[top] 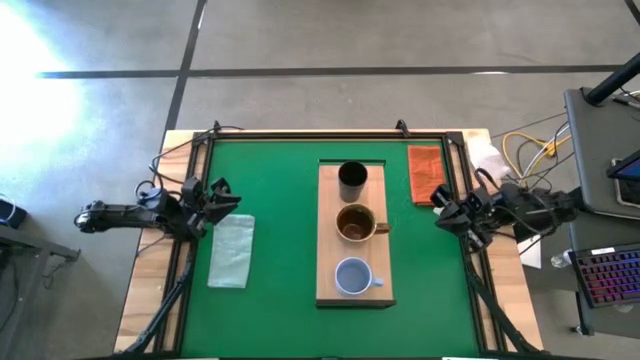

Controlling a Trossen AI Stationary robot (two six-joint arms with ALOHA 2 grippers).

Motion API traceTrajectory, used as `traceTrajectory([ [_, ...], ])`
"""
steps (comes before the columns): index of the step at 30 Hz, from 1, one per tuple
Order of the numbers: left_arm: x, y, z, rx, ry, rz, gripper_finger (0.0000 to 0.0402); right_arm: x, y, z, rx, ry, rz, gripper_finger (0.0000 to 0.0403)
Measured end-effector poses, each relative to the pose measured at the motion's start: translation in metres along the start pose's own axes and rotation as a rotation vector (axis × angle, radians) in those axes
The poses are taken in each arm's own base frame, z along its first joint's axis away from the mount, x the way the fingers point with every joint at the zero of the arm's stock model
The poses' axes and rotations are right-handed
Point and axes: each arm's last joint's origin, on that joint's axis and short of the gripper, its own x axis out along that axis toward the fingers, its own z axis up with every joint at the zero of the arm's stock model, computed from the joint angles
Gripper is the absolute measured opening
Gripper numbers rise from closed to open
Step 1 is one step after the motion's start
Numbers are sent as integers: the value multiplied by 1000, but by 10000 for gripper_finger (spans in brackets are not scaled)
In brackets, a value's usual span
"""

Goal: Stack small to large cups/mugs on shelf
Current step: Return to Home Position

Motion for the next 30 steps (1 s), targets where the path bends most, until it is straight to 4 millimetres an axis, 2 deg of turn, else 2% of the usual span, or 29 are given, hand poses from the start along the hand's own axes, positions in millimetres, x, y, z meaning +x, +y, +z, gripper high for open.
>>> traceTrajectory([
  [4, 0, 0, -1, -1, 9, 0, 105, -3, -5, -16, -7, -45, -8, 11],
  [13, 0, 4, -8, -23, 88, 24, 105, -3, -9, -25, -24, 35, -56, 11],
  [16, -1, 7, -15, -82, 164, 44, 105, -3, -12, -30, -3, 82, -114, 11],
  [23, -4, 13, -27, -188, 286, 123, 105, -5, -18, -31, -38, 56, -296, 11],
  [30, -4, 14, -29, -161, 306, 131, 105, -4, -14, -31, 75, 76, -187, 11],
])
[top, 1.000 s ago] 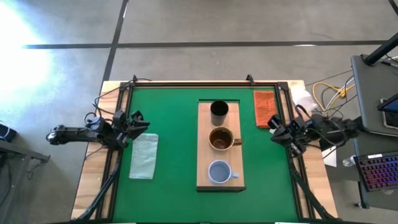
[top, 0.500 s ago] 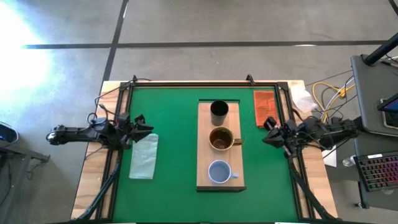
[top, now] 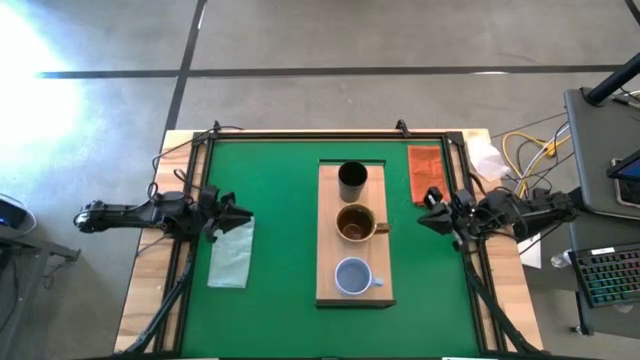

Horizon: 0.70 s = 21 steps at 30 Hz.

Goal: Stack small to large cups/mugs on shelf
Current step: Return to Home Position

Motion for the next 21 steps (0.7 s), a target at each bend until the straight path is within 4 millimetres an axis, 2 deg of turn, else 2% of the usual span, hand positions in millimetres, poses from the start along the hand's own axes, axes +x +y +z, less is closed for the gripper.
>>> traceTrajectory([
  [8, 0, 0, 0, -1, -2, -2, 105, 0, 1, -3, 12, 55, 65, 11],
  [21, 0, 0, 0, -1, -2, -2, 105, 1, -4, -14, 24, 167, -5, 11],
])
